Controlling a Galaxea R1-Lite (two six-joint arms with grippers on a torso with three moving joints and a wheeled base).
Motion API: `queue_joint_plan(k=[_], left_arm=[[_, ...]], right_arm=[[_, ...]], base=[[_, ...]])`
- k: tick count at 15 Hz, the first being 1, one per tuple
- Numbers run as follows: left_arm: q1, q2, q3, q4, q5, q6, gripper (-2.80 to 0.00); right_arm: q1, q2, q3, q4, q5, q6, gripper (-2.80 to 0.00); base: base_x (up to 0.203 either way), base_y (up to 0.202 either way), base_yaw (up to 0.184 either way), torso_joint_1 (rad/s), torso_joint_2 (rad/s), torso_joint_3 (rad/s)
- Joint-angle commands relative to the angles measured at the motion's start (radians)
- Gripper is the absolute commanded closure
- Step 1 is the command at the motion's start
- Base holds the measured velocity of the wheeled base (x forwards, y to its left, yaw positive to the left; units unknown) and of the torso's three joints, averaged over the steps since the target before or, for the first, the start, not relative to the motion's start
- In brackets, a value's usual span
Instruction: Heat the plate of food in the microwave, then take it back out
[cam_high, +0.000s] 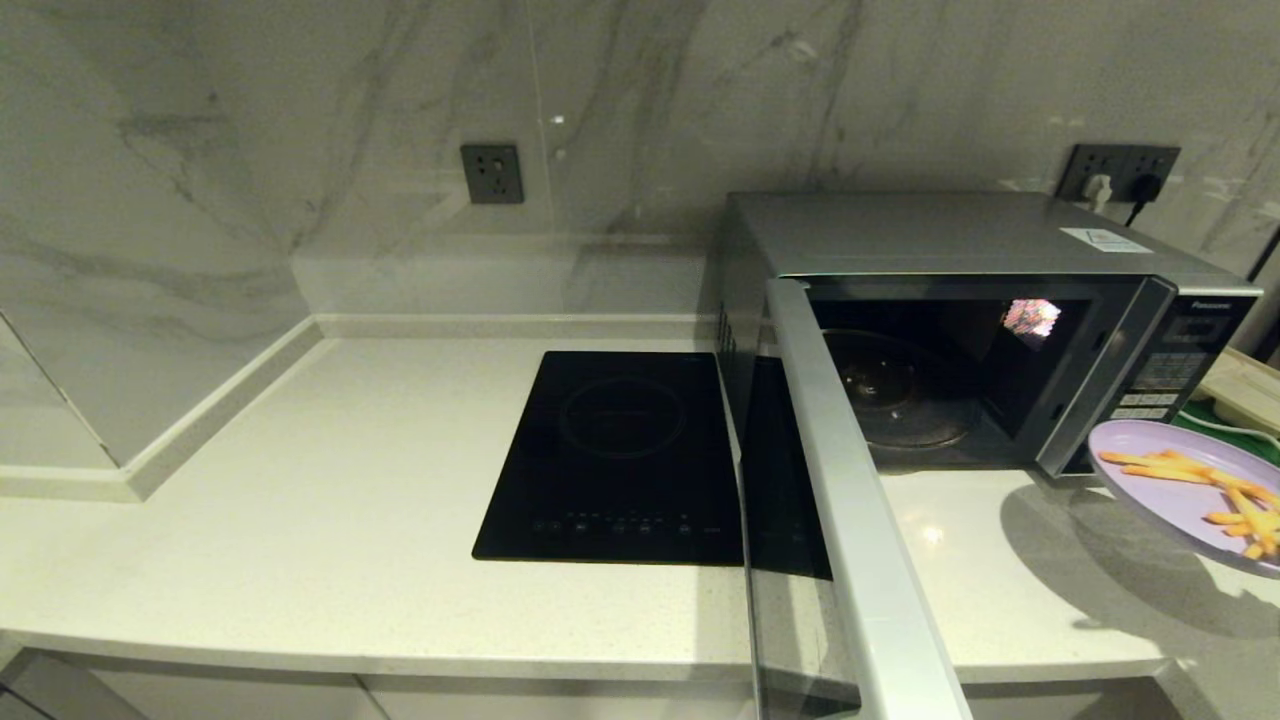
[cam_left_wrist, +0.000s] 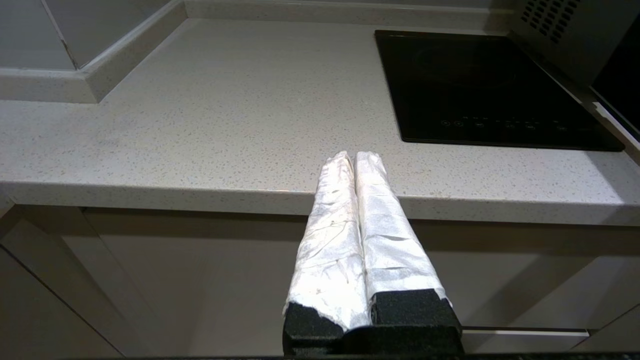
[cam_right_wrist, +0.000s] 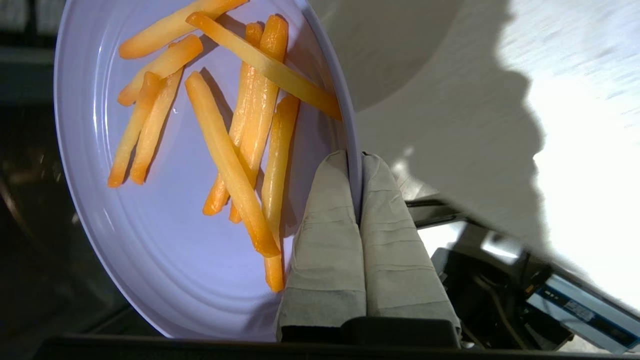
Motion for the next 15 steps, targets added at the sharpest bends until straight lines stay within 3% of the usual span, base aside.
queue_joint_plan(k=[1, 5, 15], left_arm=[[0.000, 0.000, 0.000, -0.001, 0.000, -0.001, 0.00], [0.000, 0.000, 0.000, -0.001, 0.000, -0.001, 0.00], [0.000, 0.000, 0.000, -0.001, 0.000, -0.001, 0.00]], right_arm=[[-0.144, 0.063, 0.011, -0.028, 0.047, -0.061, 0.00], [-0.248, 0.165, 0.024, -0.110, 0.085, -0.150, 0.00], [-0.248, 0.298, 0.063, -0.228, 0.114, -0.185, 0.00]], base=[[0.000, 0.000, 0.000, 0.000, 0.00, 0.000], [0.000, 0.000, 0.000, 0.000, 0.00, 0.000], [0.000, 0.000, 0.000, 0.000, 0.00, 0.000]])
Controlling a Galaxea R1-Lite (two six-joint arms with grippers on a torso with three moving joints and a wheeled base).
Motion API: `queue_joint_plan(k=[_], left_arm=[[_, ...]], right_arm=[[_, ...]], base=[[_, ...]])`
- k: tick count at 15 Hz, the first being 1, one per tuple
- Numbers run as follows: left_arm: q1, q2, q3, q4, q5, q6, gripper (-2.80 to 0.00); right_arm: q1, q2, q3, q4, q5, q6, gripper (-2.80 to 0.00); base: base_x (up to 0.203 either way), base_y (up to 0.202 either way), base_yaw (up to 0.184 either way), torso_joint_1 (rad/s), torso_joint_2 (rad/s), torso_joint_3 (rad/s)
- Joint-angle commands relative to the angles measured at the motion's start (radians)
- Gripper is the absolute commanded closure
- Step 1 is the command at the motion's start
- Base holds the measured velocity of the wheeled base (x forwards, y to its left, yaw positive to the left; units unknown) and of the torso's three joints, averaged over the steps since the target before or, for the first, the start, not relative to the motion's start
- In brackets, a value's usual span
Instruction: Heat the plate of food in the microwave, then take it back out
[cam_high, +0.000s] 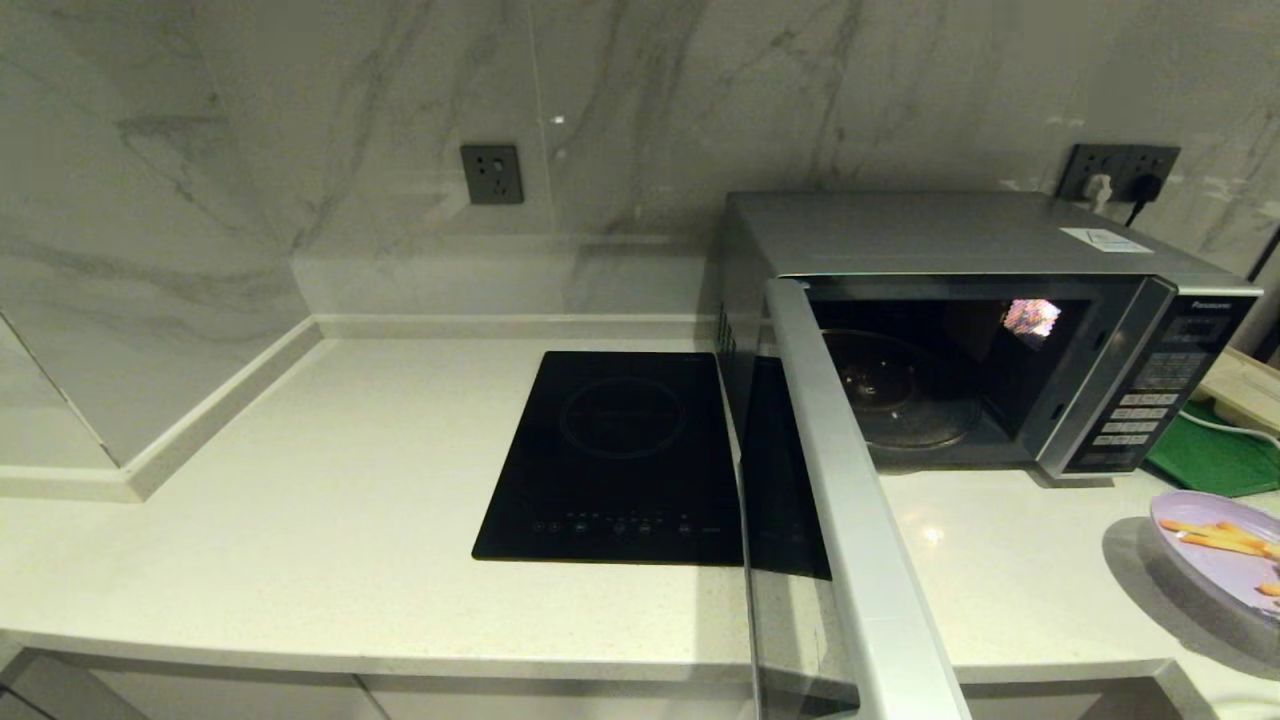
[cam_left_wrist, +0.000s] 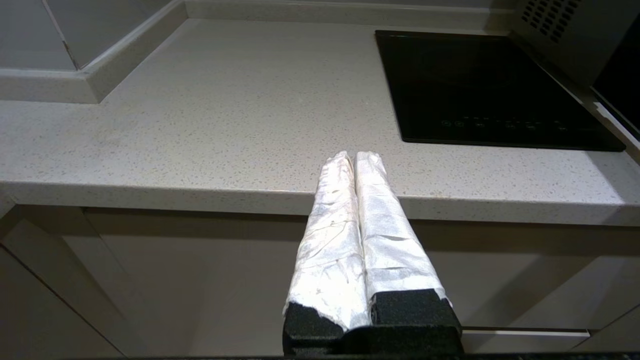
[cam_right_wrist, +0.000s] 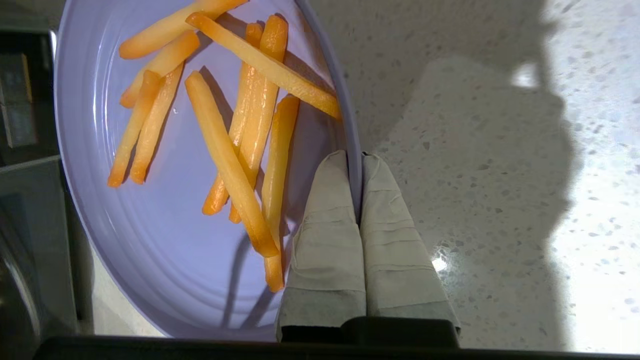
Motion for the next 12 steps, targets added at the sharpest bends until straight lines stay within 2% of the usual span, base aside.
queue_joint_plan(k=[1, 5, 9, 12], left_arm=[[0.000, 0.000, 0.000, -0.001, 0.000, -0.001, 0.00], [0.000, 0.000, 0.000, -0.001, 0.000, -0.001, 0.00], [0.000, 0.000, 0.000, -0.001, 0.000, -0.001, 0.00], [0.000, 0.000, 0.000, -0.001, 0.000, -0.001, 0.00]], right_arm=[[0.003, 0.036, -0.001, -0.001, 0.010, -0.023, 0.00], [0.006, 0.077, -0.017, -0.026, 0.017, -0.037, 0.00], [0.006, 0.135, 0.018, -0.235, 0.024, -0.078, 0.00], [0.006, 0.137, 0.018, -0.253, 0.038, -0.132, 0.00]], base=[[0.000, 0.000, 0.000, 0.000, 0.00, 0.000], [0.000, 0.000, 0.000, 0.000, 0.00, 0.000], [0.000, 0.000, 0.000, 0.000, 0.00, 0.000], [0.000, 0.000, 0.000, 0.000, 0.00, 0.000]])
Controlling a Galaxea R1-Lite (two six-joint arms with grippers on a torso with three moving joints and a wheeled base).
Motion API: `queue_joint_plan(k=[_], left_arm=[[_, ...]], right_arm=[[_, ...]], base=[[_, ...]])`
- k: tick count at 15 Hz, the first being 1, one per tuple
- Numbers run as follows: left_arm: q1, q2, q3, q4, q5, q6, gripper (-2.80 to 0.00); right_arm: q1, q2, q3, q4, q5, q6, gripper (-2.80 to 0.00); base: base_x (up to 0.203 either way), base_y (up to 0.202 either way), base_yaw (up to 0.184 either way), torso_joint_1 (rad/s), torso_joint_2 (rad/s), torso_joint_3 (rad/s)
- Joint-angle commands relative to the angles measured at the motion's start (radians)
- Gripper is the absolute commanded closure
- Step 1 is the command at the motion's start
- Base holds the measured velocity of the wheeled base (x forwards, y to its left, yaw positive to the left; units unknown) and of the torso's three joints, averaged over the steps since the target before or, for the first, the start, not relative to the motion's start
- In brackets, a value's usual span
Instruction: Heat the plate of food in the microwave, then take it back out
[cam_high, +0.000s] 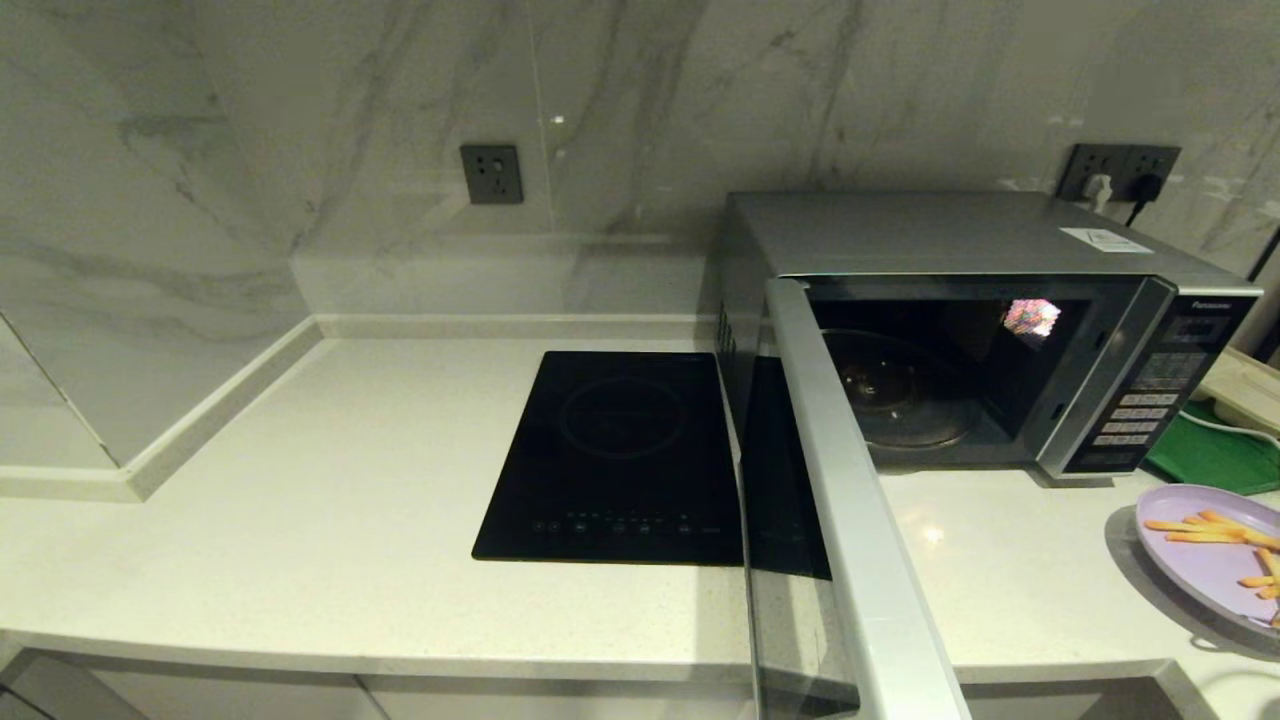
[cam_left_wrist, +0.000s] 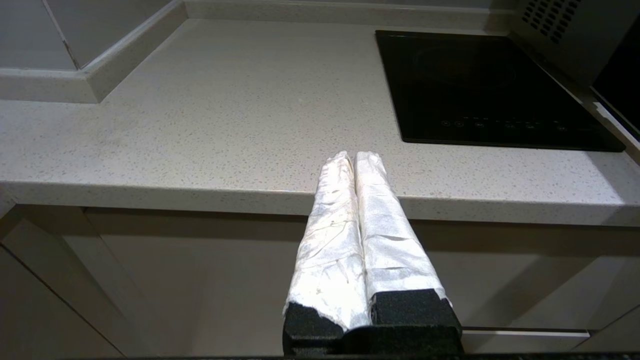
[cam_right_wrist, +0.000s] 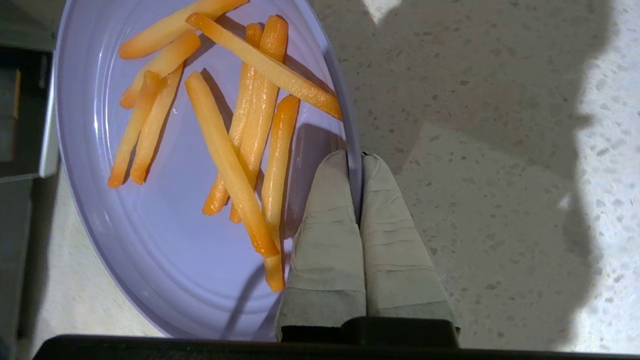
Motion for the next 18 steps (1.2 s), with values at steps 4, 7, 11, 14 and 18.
queue_joint_plan(k=[4, 7, 11, 14, 18], left_arm=[[0.000, 0.000, 0.000, -0.001, 0.000, 0.000, 0.00], [0.000, 0.000, 0.000, -0.001, 0.000, 0.000, 0.00], [0.000, 0.000, 0.000, -0.001, 0.000, 0.000, 0.00], [0.000, 0.000, 0.000, -0.001, 0.000, 0.000, 0.00], [0.000, 0.000, 0.000, -0.001, 0.000, 0.000, 0.00]], right_arm=[[0.000, 0.034, 0.000, -0.006, 0.013, -0.027, 0.00], [0.000, 0.068, -0.008, -0.008, 0.014, -0.026, 0.00], [0.012, 0.093, 0.004, -0.053, 0.042, -0.027, 0.00], [0.018, 0.106, 0.015, -0.057, 0.062, -0.029, 0.00], [0.021, 0.120, 0.010, -0.057, 0.086, -0.030, 0.00]], base=[[0.000, 0.000, 0.000, 0.000, 0.00, 0.000], [0.000, 0.000, 0.000, 0.000, 0.00, 0.000], [0.000, 0.000, 0.000, 0.000, 0.00, 0.000], [0.000, 0.000, 0.000, 0.000, 0.00, 0.000], [0.000, 0.000, 0.000, 0.000, 0.00, 0.000]])
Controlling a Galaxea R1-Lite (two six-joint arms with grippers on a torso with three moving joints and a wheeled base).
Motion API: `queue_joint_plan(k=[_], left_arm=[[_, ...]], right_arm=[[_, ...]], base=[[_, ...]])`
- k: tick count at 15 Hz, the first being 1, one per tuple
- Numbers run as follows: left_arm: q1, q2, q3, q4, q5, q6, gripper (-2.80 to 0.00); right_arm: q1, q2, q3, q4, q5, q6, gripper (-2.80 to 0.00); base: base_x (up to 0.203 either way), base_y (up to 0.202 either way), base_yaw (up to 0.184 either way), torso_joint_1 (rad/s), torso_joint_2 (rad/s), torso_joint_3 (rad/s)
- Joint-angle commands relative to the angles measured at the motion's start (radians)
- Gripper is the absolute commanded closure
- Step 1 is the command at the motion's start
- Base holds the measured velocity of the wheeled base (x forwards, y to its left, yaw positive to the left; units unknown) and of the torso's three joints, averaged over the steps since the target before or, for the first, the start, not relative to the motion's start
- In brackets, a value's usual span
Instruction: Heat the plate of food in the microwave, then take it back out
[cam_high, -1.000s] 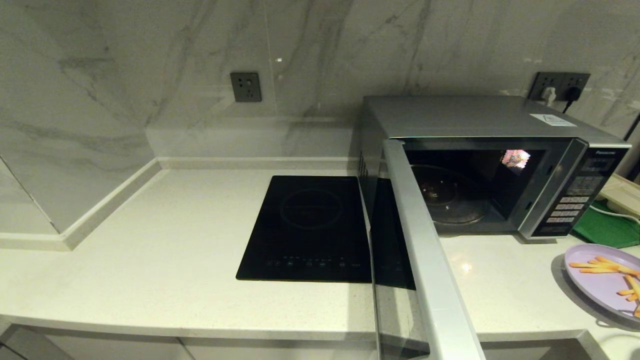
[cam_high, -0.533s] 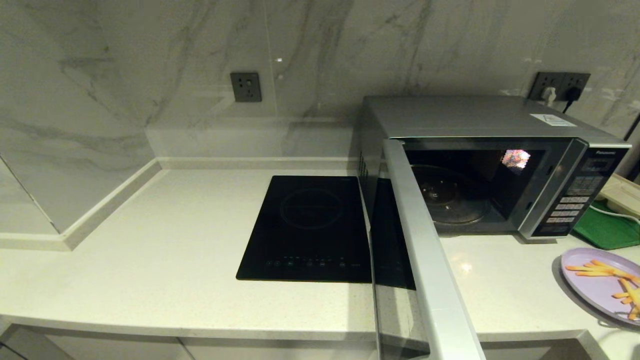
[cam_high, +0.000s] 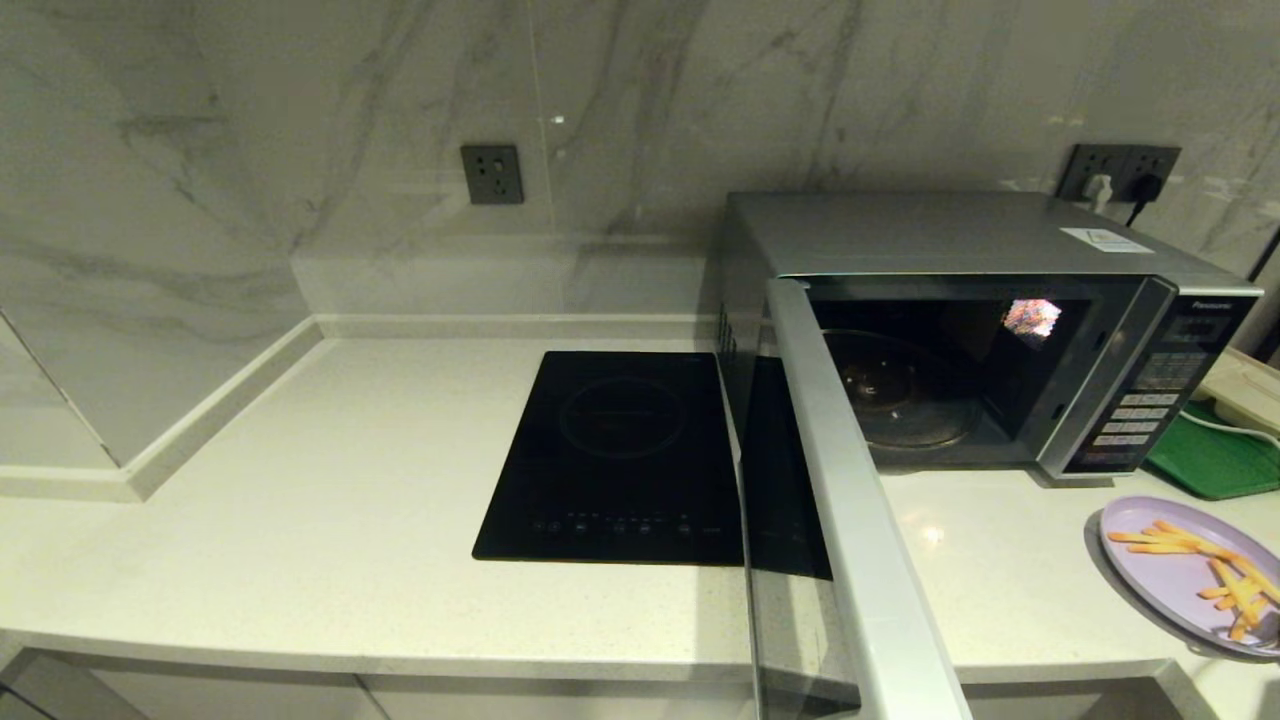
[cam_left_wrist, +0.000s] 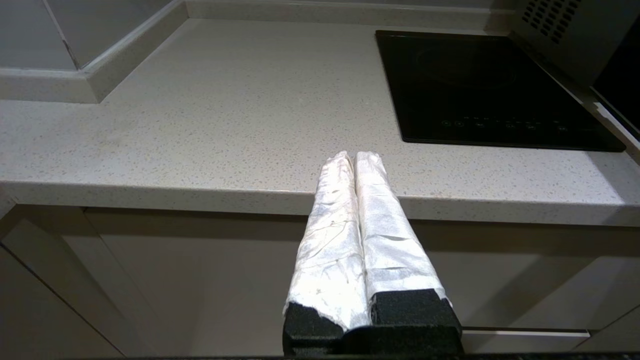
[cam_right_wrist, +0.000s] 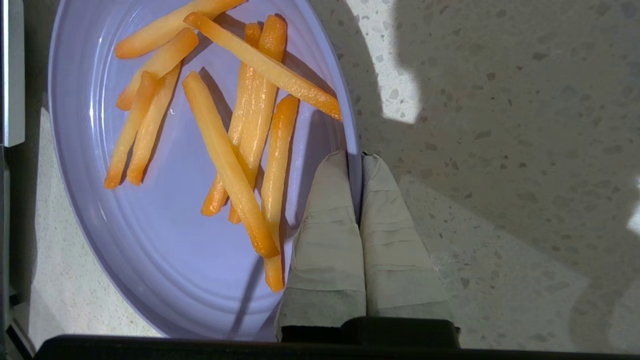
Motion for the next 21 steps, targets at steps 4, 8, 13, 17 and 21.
queue_joint_plan(k=[4, 8, 13, 17, 21], left_arm=[[0.000, 0.000, 0.000, -0.001, 0.000, -0.001, 0.00], [0.000, 0.000, 0.000, -0.001, 0.000, -0.001, 0.00], [0.000, 0.000, 0.000, -0.001, 0.000, -0.001, 0.00], [0.000, 0.000, 0.000, -0.001, 0.000, -0.001, 0.00], [0.000, 0.000, 0.000, -0.001, 0.000, -0.001, 0.00]], right_arm=[[0.001, 0.009, -0.006, -0.002, 0.000, 0.000, 0.00], [0.001, 0.011, 0.003, -0.001, -0.001, -0.023, 0.00], [0.001, 0.006, 0.008, -0.001, 0.002, -0.021, -2.80], [0.001, -0.007, 0.011, -0.001, 0.002, -0.021, -2.80], [-0.001, -0.117, 0.015, 0.006, 0.006, -0.013, -2.80]], base=[[0.000, 0.000, 0.000, 0.000, 0.00, 0.000], [0.000, 0.000, 0.000, 0.000, 0.00, 0.000], [0.000, 0.000, 0.000, 0.000, 0.00, 0.000], [0.000, 0.000, 0.000, 0.000, 0.00, 0.000], [0.000, 0.000, 0.000, 0.000, 0.00, 0.000]])
